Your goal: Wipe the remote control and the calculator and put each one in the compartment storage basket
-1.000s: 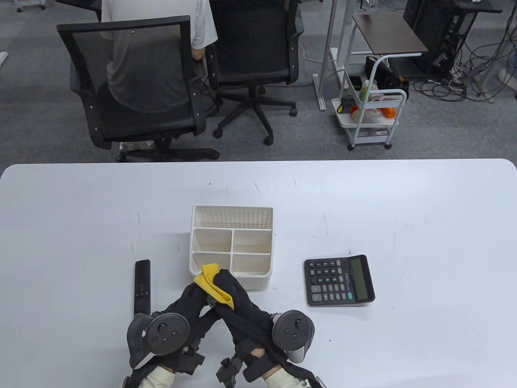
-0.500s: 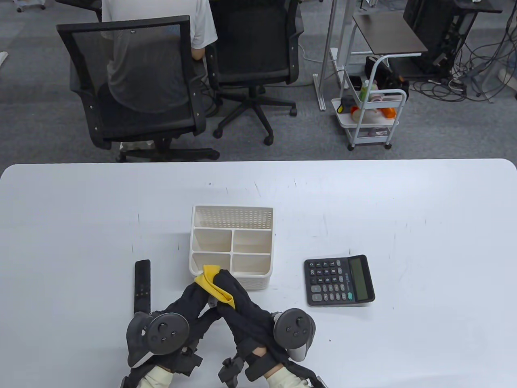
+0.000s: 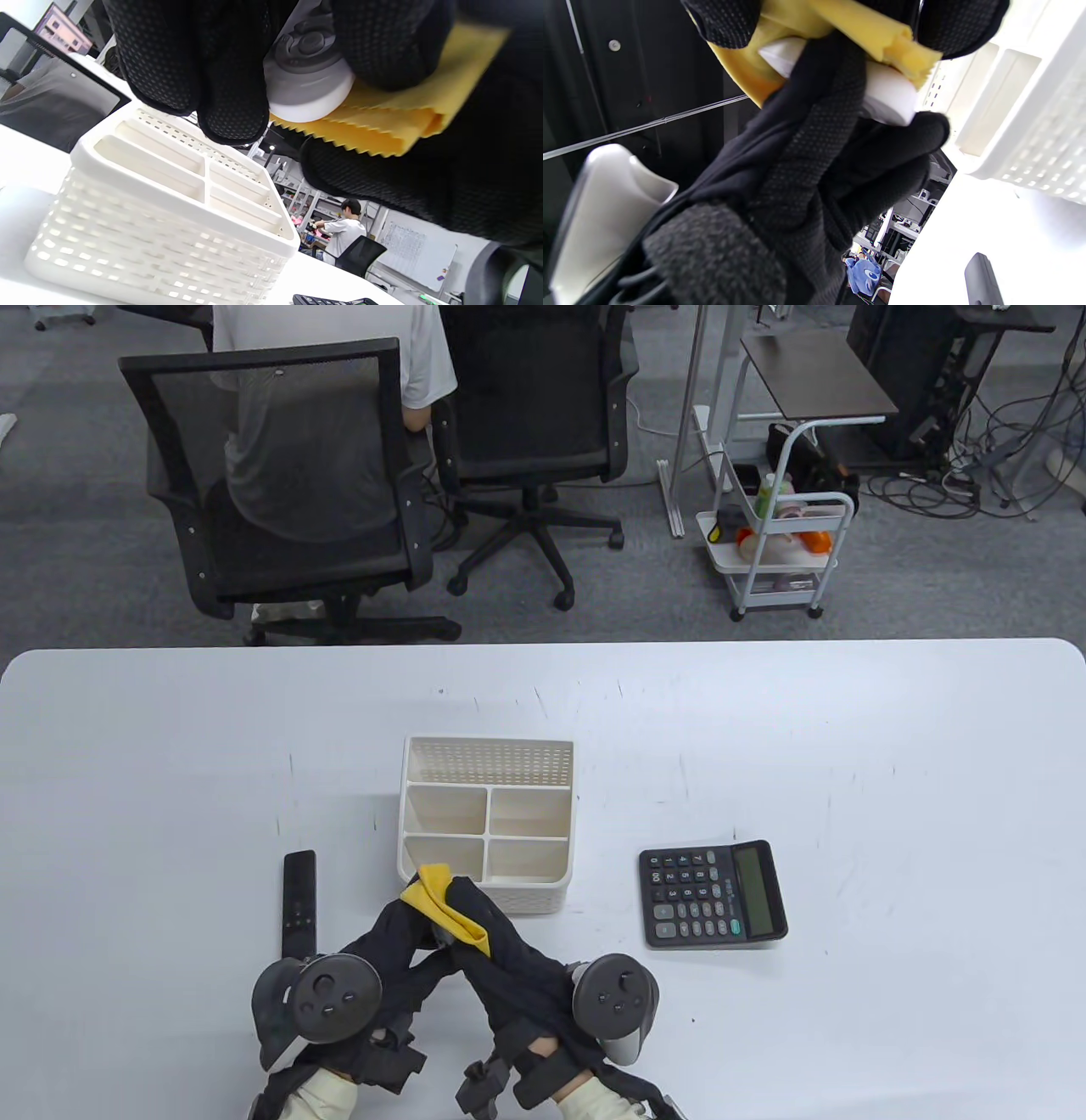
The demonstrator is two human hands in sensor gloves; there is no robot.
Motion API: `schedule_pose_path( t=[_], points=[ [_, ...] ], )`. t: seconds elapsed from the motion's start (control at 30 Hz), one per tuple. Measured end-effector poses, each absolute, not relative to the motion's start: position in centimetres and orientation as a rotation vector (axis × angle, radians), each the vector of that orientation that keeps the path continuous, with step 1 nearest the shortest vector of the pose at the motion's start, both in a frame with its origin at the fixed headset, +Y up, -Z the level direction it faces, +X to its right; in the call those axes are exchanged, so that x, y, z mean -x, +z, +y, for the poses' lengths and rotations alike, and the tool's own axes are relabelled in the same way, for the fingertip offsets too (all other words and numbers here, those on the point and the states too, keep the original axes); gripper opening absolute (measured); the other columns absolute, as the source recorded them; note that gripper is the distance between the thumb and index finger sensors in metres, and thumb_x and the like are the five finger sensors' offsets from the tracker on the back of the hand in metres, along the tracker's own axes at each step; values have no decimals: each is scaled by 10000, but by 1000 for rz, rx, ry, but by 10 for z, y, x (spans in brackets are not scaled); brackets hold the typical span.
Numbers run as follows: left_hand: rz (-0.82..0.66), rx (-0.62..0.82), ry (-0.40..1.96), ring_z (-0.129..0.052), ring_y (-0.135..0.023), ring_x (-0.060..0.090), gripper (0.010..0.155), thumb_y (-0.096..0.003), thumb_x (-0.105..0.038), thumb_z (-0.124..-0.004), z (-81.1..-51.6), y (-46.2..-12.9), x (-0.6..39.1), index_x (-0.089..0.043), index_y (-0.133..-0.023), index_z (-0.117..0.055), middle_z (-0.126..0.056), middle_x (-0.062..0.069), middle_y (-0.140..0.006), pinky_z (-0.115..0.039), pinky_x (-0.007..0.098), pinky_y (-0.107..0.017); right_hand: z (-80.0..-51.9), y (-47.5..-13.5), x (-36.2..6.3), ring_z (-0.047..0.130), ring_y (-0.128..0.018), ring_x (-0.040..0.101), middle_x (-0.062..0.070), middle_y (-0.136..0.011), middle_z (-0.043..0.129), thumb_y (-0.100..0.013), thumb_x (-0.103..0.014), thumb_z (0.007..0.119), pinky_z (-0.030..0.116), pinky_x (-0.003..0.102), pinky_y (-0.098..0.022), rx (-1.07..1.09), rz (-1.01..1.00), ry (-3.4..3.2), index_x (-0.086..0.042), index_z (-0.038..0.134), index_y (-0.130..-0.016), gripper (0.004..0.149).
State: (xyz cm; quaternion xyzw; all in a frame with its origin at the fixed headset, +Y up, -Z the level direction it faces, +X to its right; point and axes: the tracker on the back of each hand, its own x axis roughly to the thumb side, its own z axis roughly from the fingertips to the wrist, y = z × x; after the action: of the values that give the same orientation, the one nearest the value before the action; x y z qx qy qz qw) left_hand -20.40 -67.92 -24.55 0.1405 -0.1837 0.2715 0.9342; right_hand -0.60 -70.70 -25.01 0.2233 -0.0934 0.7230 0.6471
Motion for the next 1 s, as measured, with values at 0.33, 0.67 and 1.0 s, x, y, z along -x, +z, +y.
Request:
schedule_pose_path(
  t=[0.33, 0.67, 1.0],
  points=[
    [-217, -319, 549, -1109, -550, 56, 786, -355, -540, -851, -683, -250, 214, -181, -1017, -625, -911, 46, -802, -962, 358, -486, -703, -247, 8, 746, -886, 504, 287, -1071, 695, -598, -291, 668, 656, 646, -573, -527, -214, 1657, -46, 621, -1075, 538],
    [-201, -326, 516, -1132, -442, 5, 614, -318, -545, -864, -679, -249, 213, -243, -841, -755, -961, 4, -703, -998, 320, -423, -711, -250, 8, 791, -856, 498, 304, -1035, 741, -596, -281, 671, 688, 633, -559, -511, -176, 1701, 9, 600, -1066, 557],
    [-195, -336, 463, -1198, -485, 58, 576, -409, -423, -849, -679, -245, 208, -149, -912, -792, -1042, 96, -711, -1029, 314, -397, -708, -248, 9, 729, -899, 502, 302, -1070, 672, -594, -284, 674, 674, 637, -569, -516, -215, 1690, -10, 572, -1079, 566]
  ],
)
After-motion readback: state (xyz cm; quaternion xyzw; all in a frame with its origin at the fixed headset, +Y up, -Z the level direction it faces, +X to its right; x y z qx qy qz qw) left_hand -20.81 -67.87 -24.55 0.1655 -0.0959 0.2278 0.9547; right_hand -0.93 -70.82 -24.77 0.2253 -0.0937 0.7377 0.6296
